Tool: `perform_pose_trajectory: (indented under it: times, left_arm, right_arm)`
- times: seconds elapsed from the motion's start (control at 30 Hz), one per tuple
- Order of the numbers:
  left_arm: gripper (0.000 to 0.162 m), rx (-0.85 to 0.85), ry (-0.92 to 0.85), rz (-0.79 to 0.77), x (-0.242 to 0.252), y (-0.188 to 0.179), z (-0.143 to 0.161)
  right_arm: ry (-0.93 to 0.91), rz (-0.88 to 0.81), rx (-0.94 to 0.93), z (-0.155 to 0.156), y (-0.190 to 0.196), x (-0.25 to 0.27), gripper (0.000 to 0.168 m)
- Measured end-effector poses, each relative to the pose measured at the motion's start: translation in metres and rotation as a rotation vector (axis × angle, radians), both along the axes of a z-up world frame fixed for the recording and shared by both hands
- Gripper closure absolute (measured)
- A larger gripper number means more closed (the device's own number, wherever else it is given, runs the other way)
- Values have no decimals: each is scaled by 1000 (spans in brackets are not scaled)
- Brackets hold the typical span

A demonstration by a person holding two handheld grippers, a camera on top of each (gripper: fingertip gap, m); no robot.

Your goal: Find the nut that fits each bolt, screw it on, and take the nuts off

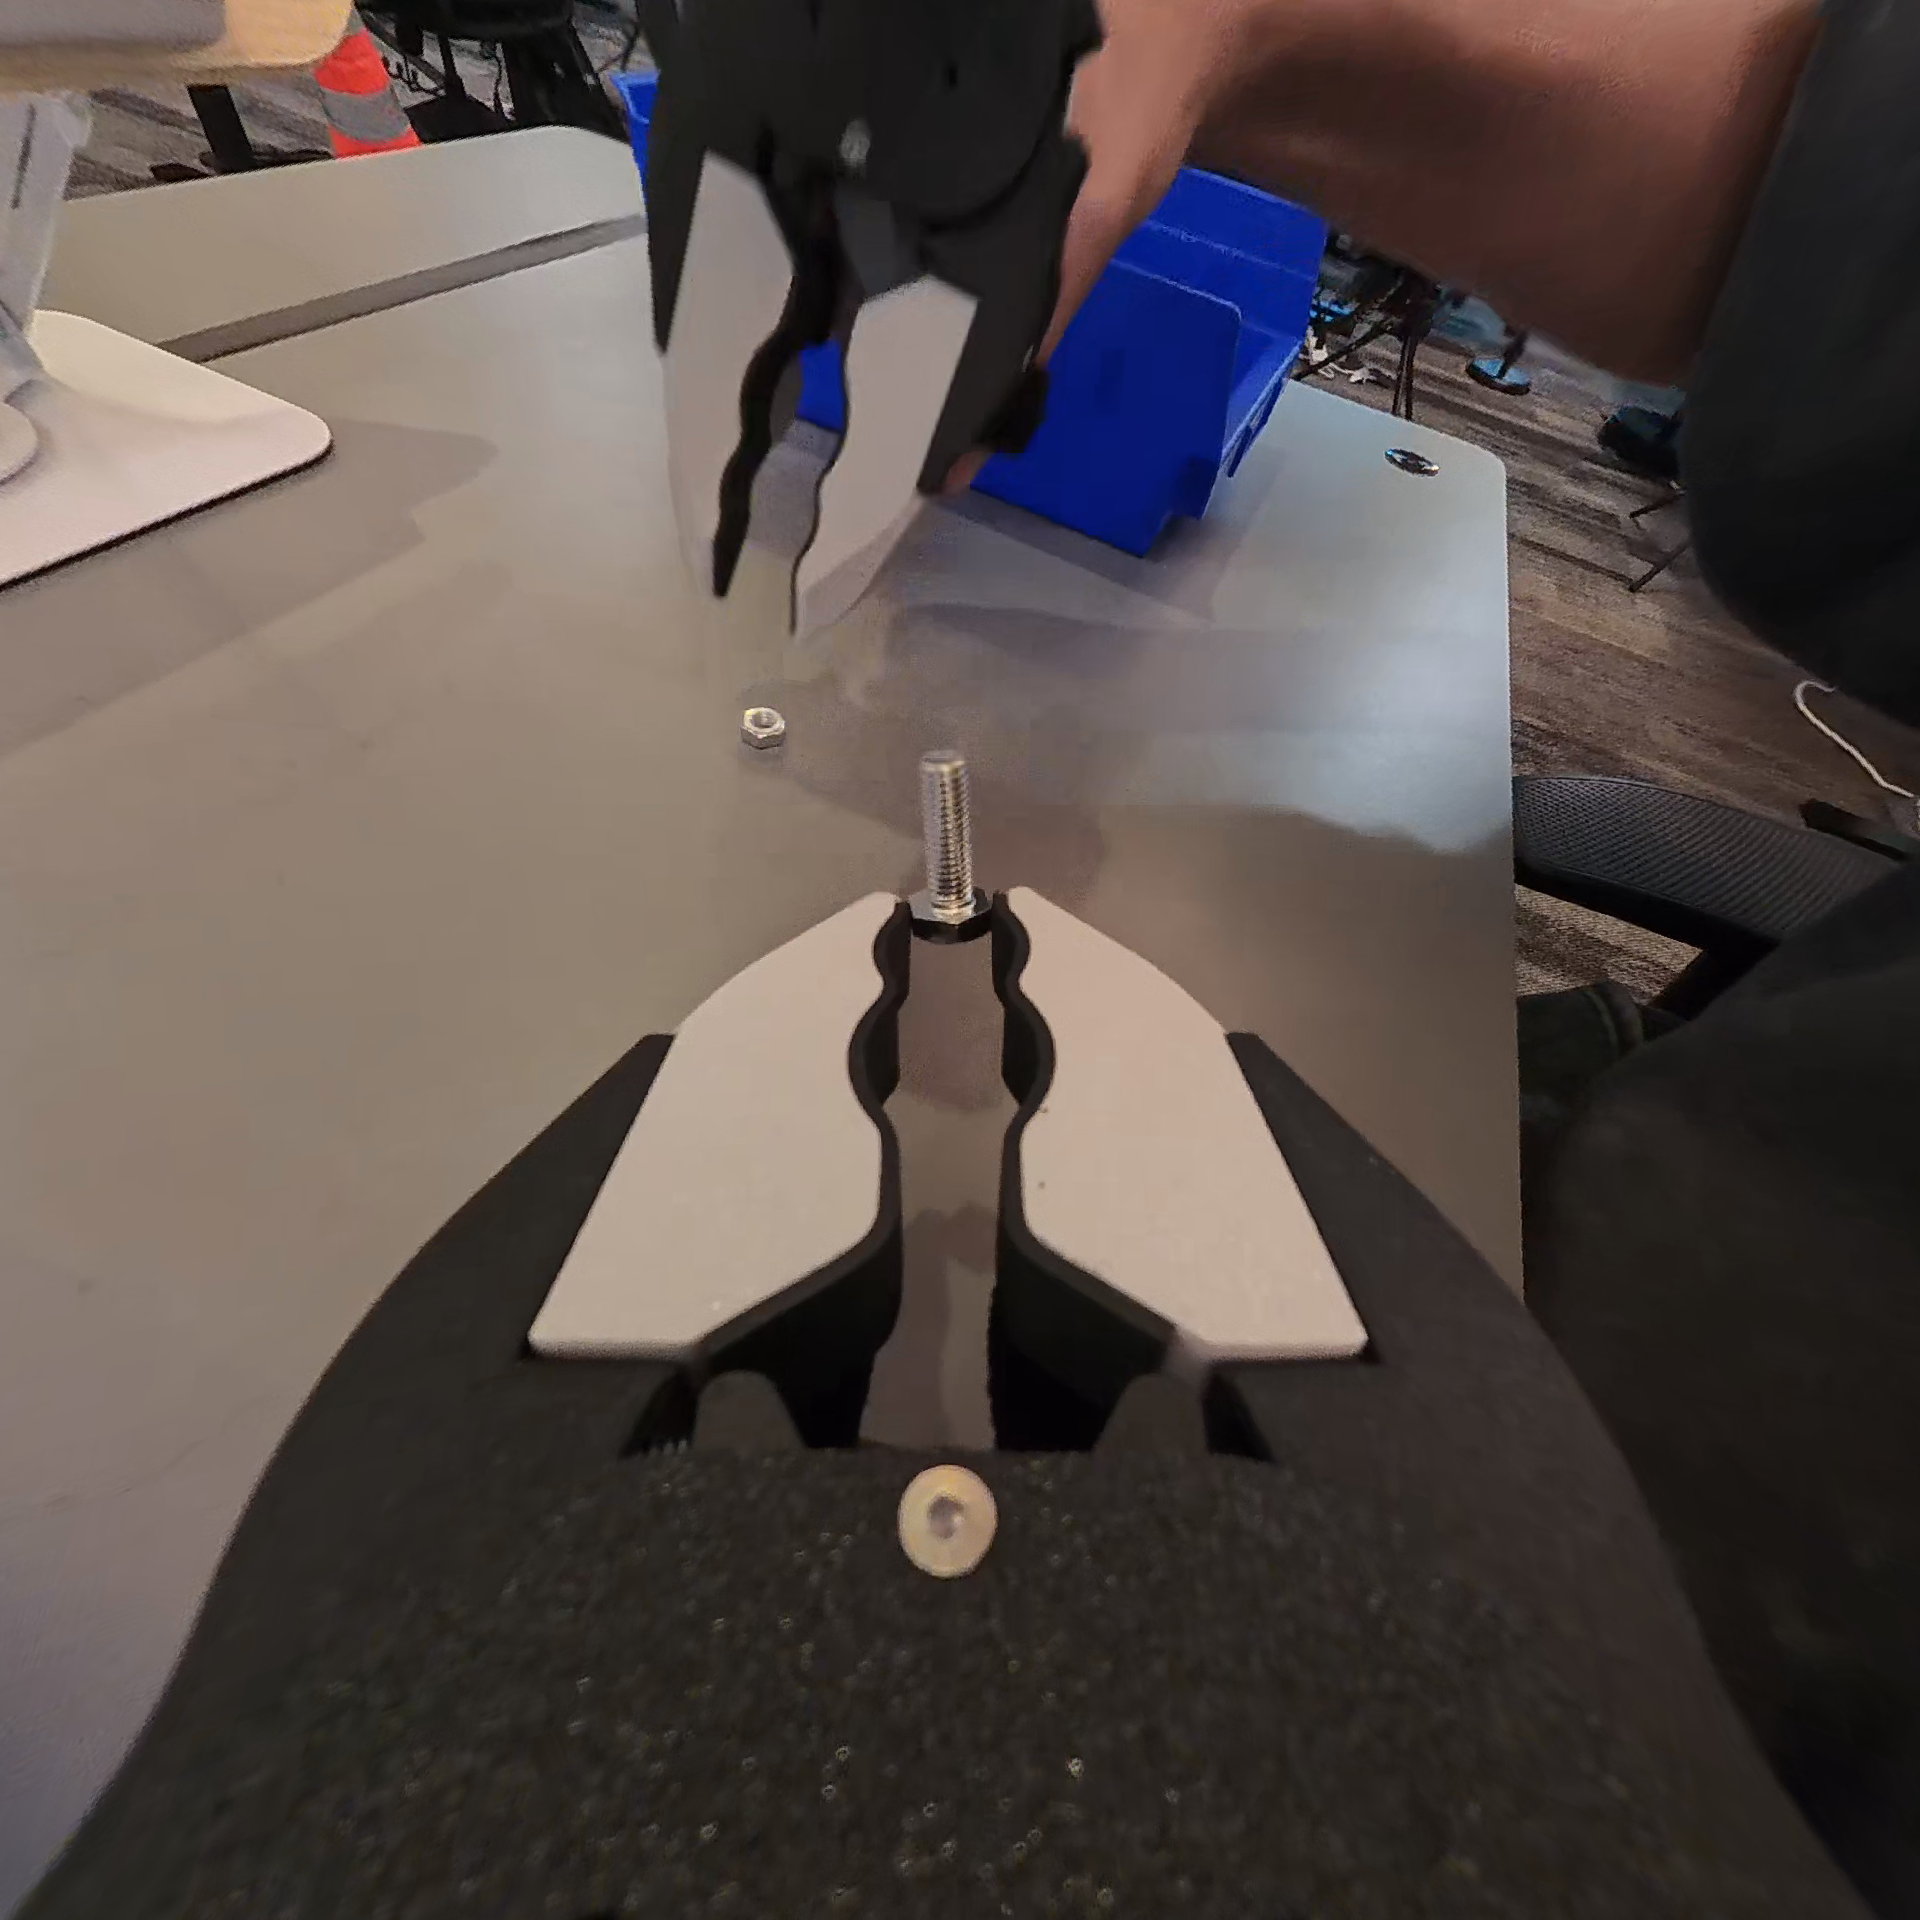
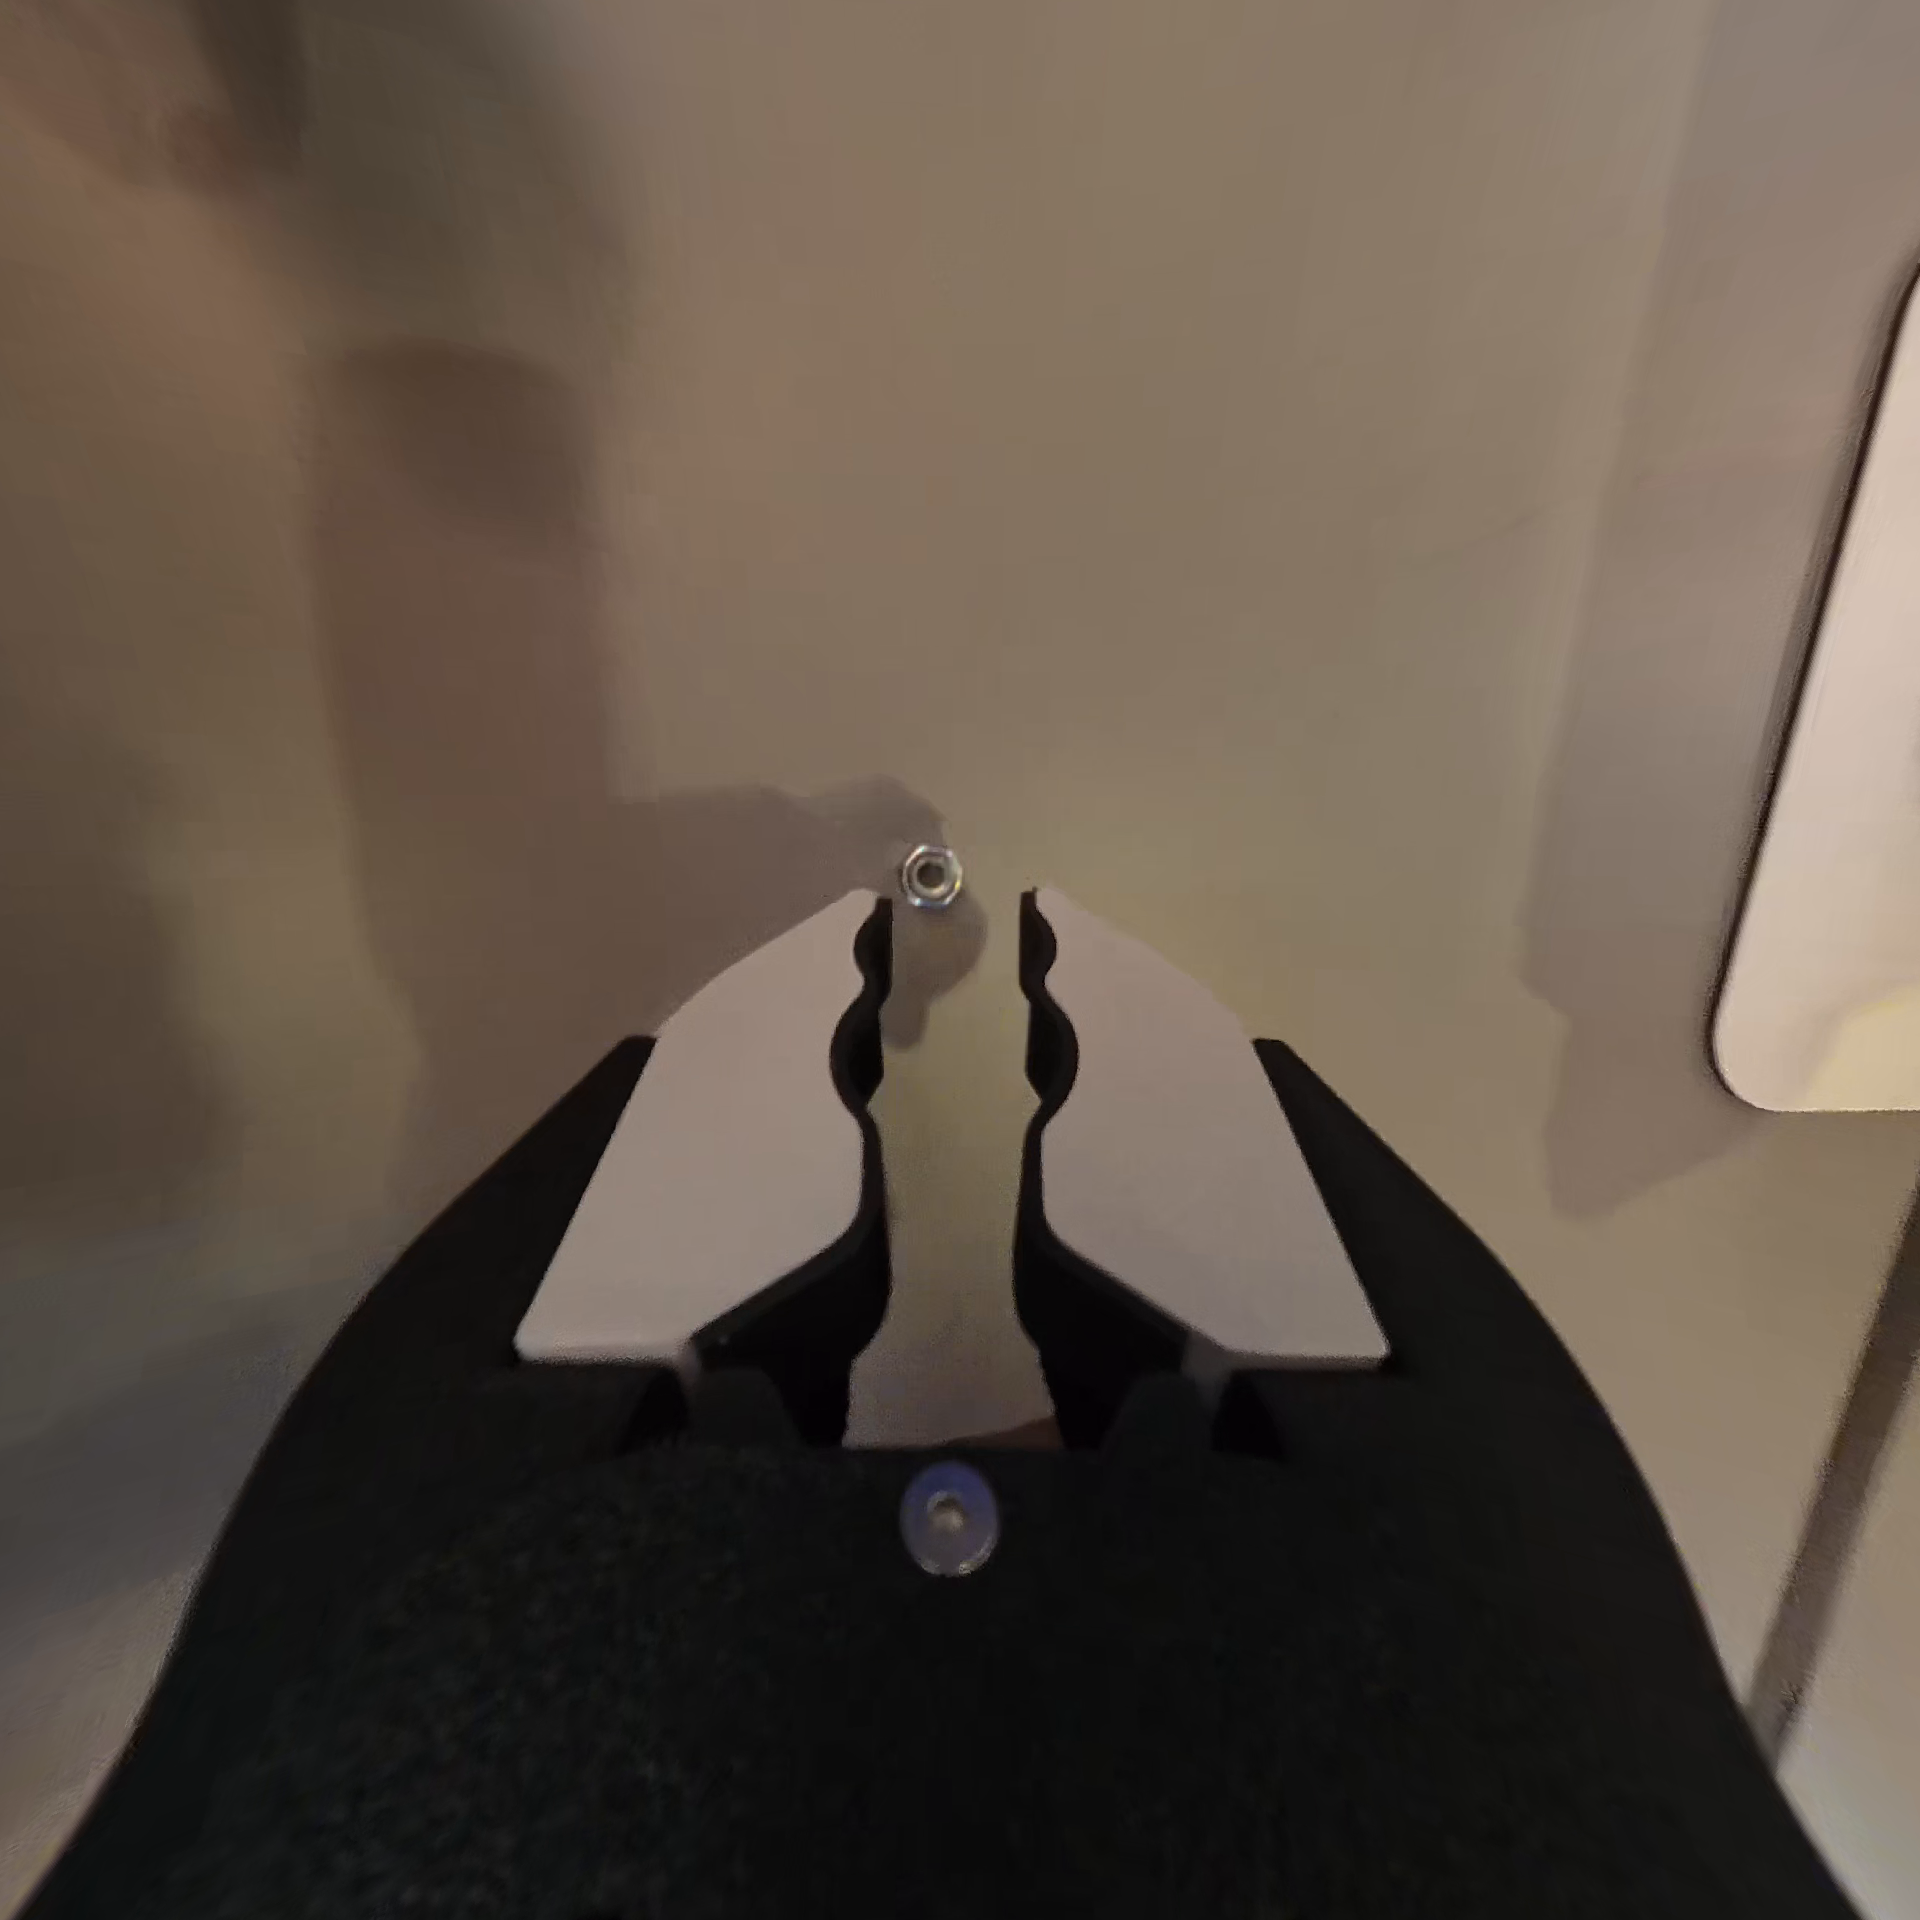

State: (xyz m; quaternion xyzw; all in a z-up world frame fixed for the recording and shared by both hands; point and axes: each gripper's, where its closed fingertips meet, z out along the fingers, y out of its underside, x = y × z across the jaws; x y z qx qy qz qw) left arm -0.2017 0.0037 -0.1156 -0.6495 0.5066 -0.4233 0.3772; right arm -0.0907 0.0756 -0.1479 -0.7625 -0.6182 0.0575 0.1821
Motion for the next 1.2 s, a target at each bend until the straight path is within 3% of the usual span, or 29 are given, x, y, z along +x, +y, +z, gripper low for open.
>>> perform_pose_trajectory:
  times: [0.03, 0.13, 0.3, 1.2]
  left_arm:
    - [148, 0, -2, 0, -1, 0, 1]
    - [148, 6, -3, 6, -2, 3, 2]
    - [148, 11, 7, 3, -4, 3, 2]
    - [148, -3, 26, -43, -1, -5, -4]
  right_arm:
    - [-26, 18, -15, 8, -4, 1, 145]
    - [-129, 127, 2, 10, -9, 1, 143]
    - [-222, 209, -41, -21, -4, 3, 142]
    - [-165, 237, -184, -47, -3, 3, 154]
